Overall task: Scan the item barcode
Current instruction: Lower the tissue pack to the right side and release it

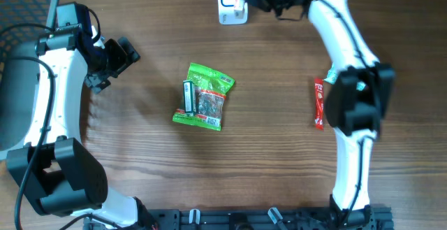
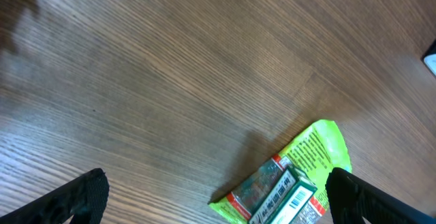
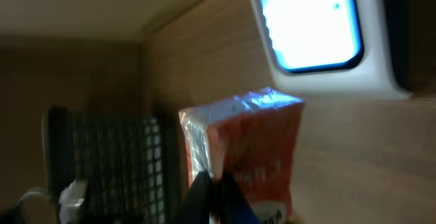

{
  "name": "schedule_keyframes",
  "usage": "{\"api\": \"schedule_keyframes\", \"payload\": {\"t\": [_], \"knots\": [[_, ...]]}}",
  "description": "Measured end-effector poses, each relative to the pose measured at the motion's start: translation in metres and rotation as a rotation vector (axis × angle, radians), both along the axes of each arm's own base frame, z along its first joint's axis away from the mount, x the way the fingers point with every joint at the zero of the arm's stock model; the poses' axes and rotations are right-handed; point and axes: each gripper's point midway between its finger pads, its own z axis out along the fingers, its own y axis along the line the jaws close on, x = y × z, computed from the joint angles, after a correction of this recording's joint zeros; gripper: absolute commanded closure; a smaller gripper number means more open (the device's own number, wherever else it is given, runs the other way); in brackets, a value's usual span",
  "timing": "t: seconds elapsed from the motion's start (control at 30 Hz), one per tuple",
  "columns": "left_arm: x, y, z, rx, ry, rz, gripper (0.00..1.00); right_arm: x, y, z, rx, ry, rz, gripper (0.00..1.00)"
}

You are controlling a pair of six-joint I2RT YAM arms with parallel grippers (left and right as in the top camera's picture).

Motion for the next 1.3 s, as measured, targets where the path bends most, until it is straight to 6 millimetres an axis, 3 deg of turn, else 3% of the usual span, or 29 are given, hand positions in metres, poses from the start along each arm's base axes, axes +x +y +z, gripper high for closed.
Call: {"api": "schedule_keyframes", "payload": {"t": [0.03, 0.1, 0.13, 0.2, 0.27, 0.37, 0.5, 0.67, 0.77, 0.8, 0.83, 0.93, 1.2, 1.3], "knots": [[0.0, 0.0, 0.0, 0.001, 0.001, 0.0, 0.0, -0.018, -0.005, 0.018, -0.026, -0.001, 0.025, 0.96], [0.0, 0.0, 0.0, 0.0, 0.002, 0.0, 0.0, -0.075, -0.023, 0.077, -0.119, -0.064, 0.099, 0.96], [-0.001, 0.0, 0.0, -0.001, 0.003, 0.0, 0.0, -0.093, -0.032, 0.092, -0.164, -0.079, 0.11, 0.96], [-0.001, 0.0, 0.0, 0.0, 0.004, 0.0, 0.0, -0.12, -0.051, 0.102, -0.267, -0.074, 0.114, 0.96], [0.0, 0.0, 0.0, 0.0, 0.002, 0.0, 0.0, -0.147, -0.083, 0.081, -0.444, 0.044, 0.094, 0.96], [0.0, 0.0, 0.0, 0.0, 0.001, 0.0, 0.0, -0.162, -0.123, 0.04, -0.675, 0.204, 0.059, 0.96], [0.0, 0.0, 0.0, 0.0, 0.001, 0.0, 0.0, -0.173, -0.16, -0.005, -0.889, 0.344, 0.034, 0.96], [0.0, 0.0, 0.0, 0.0, 0.001, 0.0, 0.0, -0.206, -0.205, -0.055, -1.136, 0.541, 0.001, 0.96], [0.0, 0.0, 0.0, 0.0, 0.0, 0.0, 0.0, -0.219, -0.215, -0.076, -1.195, 0.593, 0.012, 0.96], [0.0, 0.0, 0.0, 0.0, 0.001, 0.0, 0.0, -0.221, -0.217, -0.084, -1.208, 0.601, 0.013, 0.88], [0.0, 0.0, 0.0, 0.0, 0.001, 0.0, 0.0, -0.224, -0.219, -0.09, -1.218, 0.61, 0.017, 0.66], [0.0, 0.0, 0.0, 0.0, 0.0, 0.0, 0.0, -0.226, -0.222, -0.105, -1.235, 0.613, 0.01, 0.52], [0.0, 0.0, 0.0, 0.0, 0.001, 0.0, 0.0, -0.218, -0.222, -0.109, -1.234, 0.581, -0.015, 0.53], [0.0, 0.0, 0.0, 0.0, 0.001, 0.0, 0.0, -0.216, -0.212, -0.112, -1.181, 0.562, 0.029, 0.53]]}}
